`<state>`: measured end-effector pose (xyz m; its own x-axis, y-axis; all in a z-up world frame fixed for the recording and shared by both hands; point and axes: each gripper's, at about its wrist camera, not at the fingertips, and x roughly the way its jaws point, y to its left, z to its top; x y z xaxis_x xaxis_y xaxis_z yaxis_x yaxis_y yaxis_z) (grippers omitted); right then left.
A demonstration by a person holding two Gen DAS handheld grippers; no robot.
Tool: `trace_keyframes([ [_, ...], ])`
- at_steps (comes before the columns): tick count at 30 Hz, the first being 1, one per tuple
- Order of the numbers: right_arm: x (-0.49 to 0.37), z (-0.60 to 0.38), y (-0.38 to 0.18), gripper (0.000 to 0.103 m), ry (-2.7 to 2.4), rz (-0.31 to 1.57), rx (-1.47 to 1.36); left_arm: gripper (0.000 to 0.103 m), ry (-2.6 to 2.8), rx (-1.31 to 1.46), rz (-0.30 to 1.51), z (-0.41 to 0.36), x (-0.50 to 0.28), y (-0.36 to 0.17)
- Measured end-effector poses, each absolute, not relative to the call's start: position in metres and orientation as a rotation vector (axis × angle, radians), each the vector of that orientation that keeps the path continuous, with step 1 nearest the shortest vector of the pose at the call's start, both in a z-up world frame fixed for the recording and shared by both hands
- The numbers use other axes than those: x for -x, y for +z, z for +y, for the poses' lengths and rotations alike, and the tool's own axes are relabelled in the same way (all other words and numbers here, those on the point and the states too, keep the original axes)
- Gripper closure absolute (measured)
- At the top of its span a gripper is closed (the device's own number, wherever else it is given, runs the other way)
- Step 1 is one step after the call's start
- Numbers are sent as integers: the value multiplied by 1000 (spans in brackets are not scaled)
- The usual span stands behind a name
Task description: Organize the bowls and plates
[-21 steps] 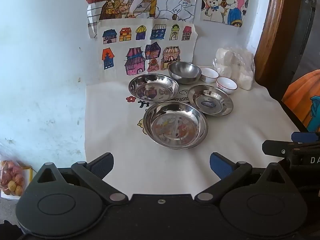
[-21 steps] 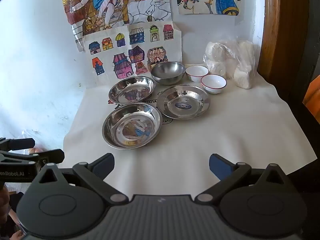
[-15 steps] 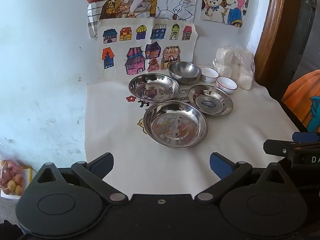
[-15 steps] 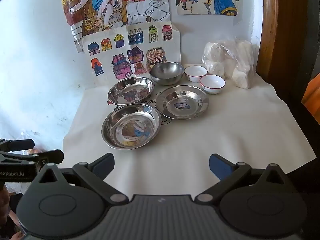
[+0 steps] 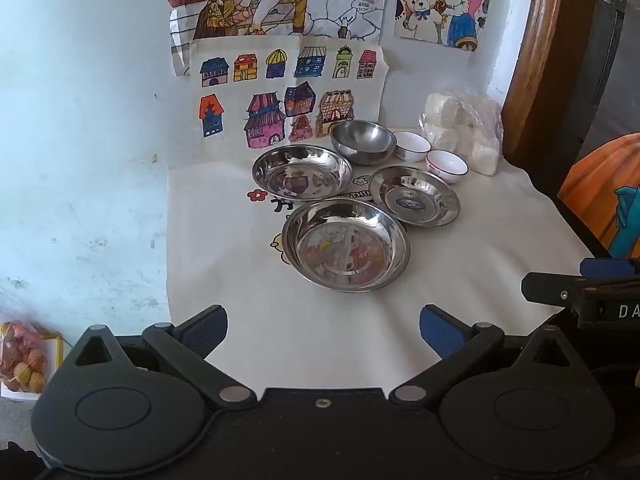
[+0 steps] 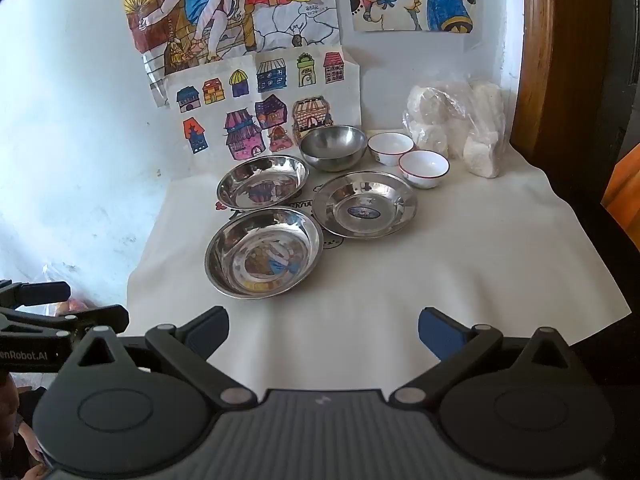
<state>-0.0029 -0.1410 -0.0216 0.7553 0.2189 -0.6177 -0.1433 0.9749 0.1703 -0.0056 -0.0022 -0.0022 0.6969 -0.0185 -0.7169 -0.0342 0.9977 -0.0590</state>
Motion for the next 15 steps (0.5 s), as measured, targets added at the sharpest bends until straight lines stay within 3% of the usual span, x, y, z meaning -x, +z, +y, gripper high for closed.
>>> trace_keyframes([
  [15, 1, -139, -24, 0, 196, 683, -116, 1, 2, 63, 809, -4, 8, -1],
])
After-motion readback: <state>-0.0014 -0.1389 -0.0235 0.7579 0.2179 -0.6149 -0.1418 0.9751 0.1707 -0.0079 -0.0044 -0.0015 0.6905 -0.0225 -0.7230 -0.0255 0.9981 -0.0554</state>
